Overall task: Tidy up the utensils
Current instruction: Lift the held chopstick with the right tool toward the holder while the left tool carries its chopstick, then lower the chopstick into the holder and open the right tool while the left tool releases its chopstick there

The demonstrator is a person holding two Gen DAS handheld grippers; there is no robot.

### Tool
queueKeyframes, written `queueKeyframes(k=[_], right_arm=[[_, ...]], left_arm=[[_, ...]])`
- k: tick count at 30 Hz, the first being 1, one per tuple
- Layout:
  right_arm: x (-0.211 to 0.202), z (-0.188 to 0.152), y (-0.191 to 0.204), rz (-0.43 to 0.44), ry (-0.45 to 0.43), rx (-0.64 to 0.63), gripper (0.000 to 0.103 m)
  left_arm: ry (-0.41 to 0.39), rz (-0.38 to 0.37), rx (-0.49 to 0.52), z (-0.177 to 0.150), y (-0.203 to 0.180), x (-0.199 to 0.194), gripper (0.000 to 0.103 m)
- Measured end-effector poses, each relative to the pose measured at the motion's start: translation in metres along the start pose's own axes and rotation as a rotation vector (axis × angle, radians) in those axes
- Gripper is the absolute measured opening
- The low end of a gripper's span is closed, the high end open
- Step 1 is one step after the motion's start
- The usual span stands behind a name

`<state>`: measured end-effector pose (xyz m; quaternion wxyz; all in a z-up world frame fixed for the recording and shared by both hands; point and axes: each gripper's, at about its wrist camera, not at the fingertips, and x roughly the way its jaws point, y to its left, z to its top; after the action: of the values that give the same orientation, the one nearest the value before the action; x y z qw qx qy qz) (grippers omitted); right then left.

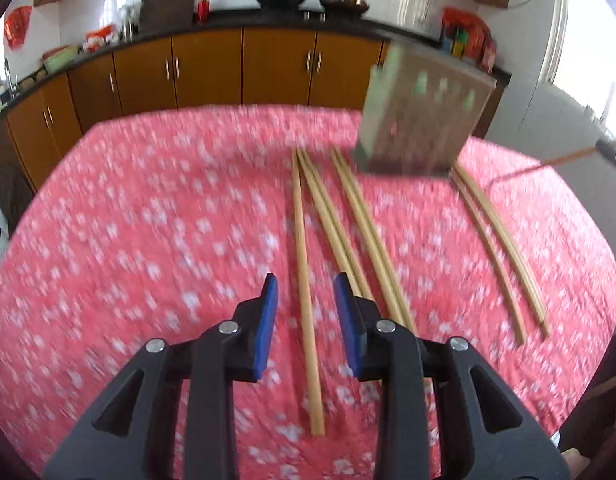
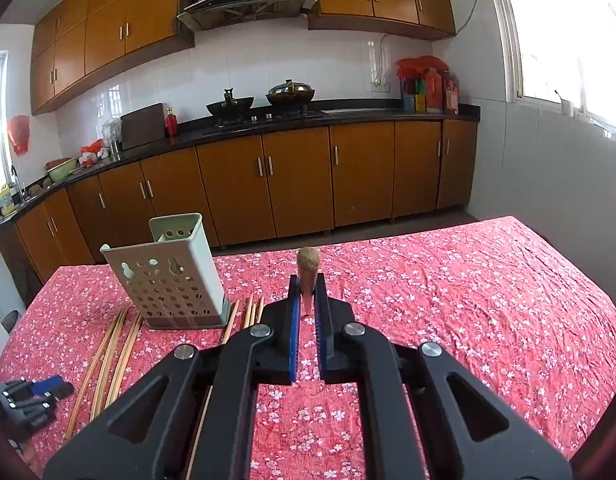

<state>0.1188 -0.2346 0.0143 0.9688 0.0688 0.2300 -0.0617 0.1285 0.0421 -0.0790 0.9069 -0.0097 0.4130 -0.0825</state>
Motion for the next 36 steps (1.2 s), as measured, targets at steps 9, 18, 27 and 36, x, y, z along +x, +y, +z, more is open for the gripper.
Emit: queueKeyframes(k=[9, 18, 27, 36], right_arm=[[-0.001, -0.005, -0.001, 0.004, 0.004, 0.008, 0.007], [-0.006, -0.001, -0.004, 0.007, -0.022, 0.012, 0.007], [-0.007, 0.002, -0.001, 0.008, -0.039, 0.008, 0.007], [-0.011, 0.027, 0.006, 0.015, -0.092, -0.016, 0.007]], left_arm=[[0.043, 0.066, 0.002, -0.013, -0.006, 0.014, 0.008], [-0.089, 0.058, -0.016, 0.032, 0.008, -0.027, 0.007], [-0.283, 0.074, -0.080, 0.086, 0.021, -0.074, 0.007], [-0.356, 0.089, -0.069, 0.121, 0.021, -0.096, 0.007]])
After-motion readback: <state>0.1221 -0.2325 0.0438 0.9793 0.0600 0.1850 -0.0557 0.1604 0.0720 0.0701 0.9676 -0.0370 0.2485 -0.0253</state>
